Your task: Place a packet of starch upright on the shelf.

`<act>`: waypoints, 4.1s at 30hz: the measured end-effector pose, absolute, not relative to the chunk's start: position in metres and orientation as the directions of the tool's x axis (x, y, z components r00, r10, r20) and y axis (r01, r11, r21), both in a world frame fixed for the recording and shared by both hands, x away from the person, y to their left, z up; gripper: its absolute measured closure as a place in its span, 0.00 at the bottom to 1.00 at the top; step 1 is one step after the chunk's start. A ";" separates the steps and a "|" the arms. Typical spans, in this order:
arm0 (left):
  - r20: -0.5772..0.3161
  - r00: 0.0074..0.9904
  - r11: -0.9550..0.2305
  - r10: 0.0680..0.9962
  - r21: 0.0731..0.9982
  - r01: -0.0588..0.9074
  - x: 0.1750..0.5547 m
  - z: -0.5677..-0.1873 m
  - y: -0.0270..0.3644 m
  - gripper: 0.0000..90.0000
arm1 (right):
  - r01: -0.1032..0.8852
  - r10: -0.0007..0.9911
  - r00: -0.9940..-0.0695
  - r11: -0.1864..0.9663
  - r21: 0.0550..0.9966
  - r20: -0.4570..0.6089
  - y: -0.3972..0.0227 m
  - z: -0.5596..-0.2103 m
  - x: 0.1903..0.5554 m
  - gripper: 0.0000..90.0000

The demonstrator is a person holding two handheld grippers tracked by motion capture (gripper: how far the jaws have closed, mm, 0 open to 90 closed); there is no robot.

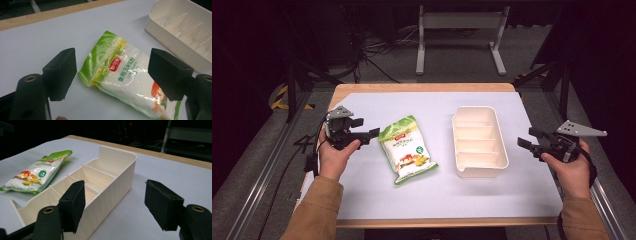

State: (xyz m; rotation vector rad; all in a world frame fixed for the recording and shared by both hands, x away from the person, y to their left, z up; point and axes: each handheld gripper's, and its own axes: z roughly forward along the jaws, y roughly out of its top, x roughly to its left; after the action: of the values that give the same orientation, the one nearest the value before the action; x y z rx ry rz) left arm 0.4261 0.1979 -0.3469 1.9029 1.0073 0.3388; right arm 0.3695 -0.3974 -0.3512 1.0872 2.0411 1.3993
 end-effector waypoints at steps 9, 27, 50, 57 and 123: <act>-0.218 0.618 -0.202 0.756 0.820 0.536 0.442 -0.351 0.191 0.25 | 0.378 0.806 -0.584 0.163 0.911 0.098 -0.402 -0.356 0.367 0.36; -0.266 0.572 -0.205 0.776 0.751 0.628 0.471 -0.404 0.168 0.24 | 0.388 0.796 -0.596 0.170 0.906 0.105 -0.397 -0.362 0.371 0.36; -0.291 0.517 -0.209 0.805 0.677 0.706 0.473 -0.434 0.169 0.21 | 0.410 0.789 -0.605 0.193 0.891 0.107 -0.389 -0.370 0.373 0.35; -0.303 0.516 -0.225 0.801 0.647 0.729 0.475 -0.439 0.165 0.20 | 0.418 0.787 -0.607 0.197 0.887 0.111 -0.388 -0.372 0.374 0.35; -0.284 0.668 -0.168 0.688 0.833 0.527 0.424 -0.366 0.154 0.90 | 0.365 0.757 -0.651 0.248 0.897 0.056 -0.387 -0.363 0.367 0.54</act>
State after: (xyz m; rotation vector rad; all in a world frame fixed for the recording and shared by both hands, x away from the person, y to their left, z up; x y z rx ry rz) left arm 0.4237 0.1536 -0.3656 1.8328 0.9642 0.1925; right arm 0.3670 -0.3866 -0.3630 1.0268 2.1370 1.3738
